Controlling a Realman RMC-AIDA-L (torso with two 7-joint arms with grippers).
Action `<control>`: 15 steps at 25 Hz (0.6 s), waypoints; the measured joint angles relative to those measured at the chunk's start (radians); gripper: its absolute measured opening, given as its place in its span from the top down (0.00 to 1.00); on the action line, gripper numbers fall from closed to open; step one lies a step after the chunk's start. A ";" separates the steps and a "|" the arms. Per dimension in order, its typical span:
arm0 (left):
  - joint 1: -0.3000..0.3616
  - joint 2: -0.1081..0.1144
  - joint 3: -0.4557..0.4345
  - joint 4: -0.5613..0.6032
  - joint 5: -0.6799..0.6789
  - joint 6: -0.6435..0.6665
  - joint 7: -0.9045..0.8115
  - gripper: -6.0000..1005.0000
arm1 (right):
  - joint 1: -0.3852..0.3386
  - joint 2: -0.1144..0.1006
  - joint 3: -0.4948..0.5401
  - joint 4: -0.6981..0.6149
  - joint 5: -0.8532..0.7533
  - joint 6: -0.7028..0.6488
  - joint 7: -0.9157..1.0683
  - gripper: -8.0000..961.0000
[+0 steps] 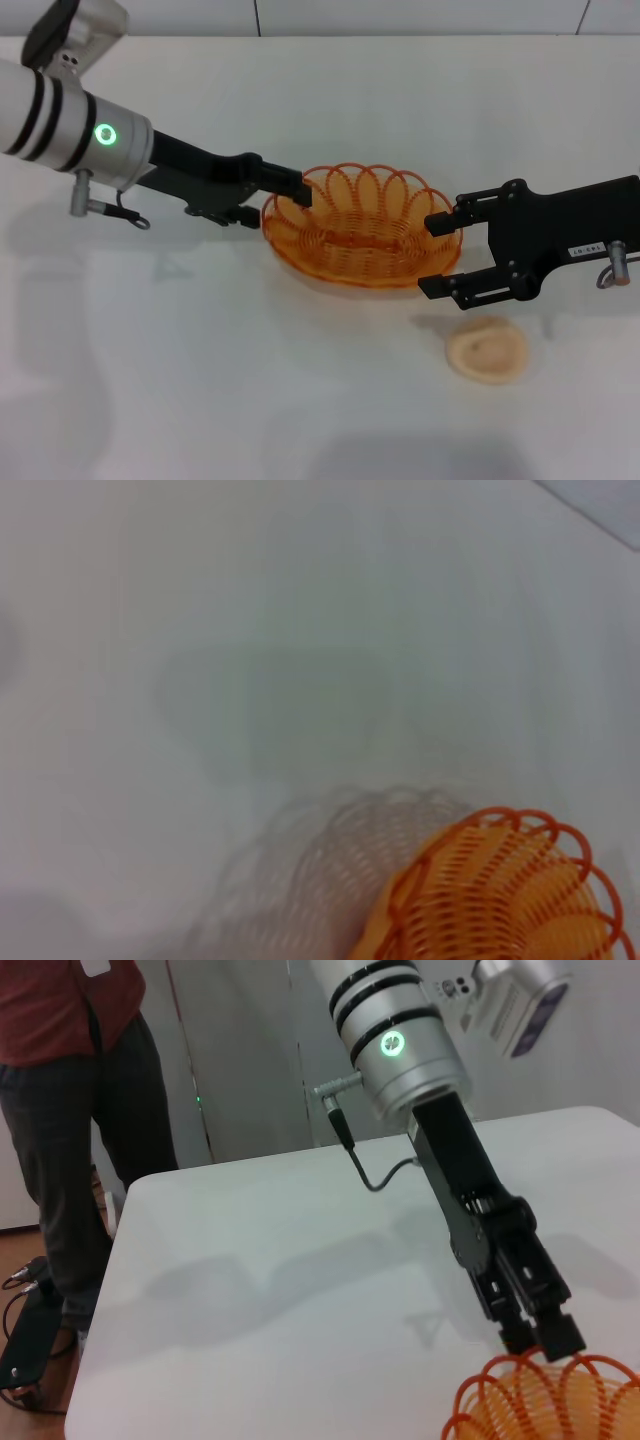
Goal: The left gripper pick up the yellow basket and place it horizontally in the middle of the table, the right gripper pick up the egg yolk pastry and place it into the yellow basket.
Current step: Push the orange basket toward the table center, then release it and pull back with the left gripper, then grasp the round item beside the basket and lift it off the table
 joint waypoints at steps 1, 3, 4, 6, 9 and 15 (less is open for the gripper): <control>0.003 0.001 0.000 0.012 -0.001 0.006 0.003 0.29 | 0.000 0.000 0.001 0.000 0.000 0.000 0.000 0.28; 0.014 0.005 0.000 0.043 -0.007 0.017 0.014 0.23 | 0.000 0.000 0.004 -0.001 0.000 0.000 0.000 0.28; 0.018 0.009 0.000 0.058 -0.015 0.020 0.023 0.21 | 0.000 0.000 0.006 -0.001 0.000 0.000 0.000 0.28; 0.025 0.018 0.000 0.076 -0.038 0.022 0.042 0.15 | -0.001 0.001 0.008 -0.001 0.000 0.000 0.000 0.28; 0.035 0.030 -0.001 0.117 -0.081 0.021 0.088 0.13 | -0.001 0.001 0.009 -0.002 0.000 0.000 0.007 0.28; 0.055 0.041 -0.003 0.166 -0.163 0.012 0.258 0.11 | -0.018 -0.002 0.009 -0.044 -0.032 -0.001 0.066 0.28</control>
